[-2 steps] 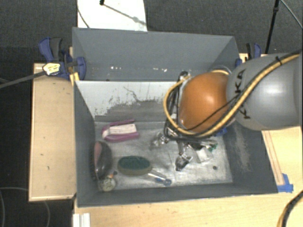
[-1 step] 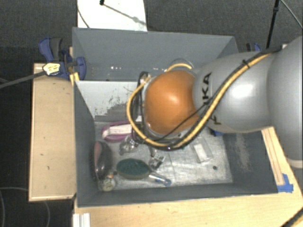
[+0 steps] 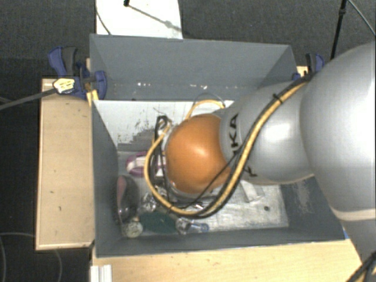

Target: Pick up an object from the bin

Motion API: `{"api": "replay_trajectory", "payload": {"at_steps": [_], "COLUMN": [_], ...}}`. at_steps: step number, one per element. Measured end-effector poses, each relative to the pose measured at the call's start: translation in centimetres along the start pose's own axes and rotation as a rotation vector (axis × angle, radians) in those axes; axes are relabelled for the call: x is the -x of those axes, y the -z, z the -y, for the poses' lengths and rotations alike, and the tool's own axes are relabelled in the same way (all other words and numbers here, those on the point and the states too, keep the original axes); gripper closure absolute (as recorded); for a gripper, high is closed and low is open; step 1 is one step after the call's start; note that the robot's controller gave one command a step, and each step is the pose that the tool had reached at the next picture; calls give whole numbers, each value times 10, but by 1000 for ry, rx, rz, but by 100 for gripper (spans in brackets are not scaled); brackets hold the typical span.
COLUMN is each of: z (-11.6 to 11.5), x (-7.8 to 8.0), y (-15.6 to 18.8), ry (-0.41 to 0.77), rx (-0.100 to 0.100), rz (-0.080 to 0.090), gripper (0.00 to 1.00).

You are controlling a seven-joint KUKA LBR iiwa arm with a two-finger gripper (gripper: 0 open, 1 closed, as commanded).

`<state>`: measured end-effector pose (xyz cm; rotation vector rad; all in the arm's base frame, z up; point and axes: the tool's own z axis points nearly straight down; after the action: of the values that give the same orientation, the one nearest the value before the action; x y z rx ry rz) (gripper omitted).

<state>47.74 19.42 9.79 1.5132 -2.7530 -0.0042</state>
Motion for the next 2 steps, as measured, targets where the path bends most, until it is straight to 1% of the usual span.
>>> {"api": "replay_trajectory", "payload": {"at_steps": [1,2], "z": [-4,-4], "x": [13,15], "y": [-24,-25], "ry": [114,112], "rx": [-1,-2], "rz": [-10,-3], "gripper": [0,100]}}
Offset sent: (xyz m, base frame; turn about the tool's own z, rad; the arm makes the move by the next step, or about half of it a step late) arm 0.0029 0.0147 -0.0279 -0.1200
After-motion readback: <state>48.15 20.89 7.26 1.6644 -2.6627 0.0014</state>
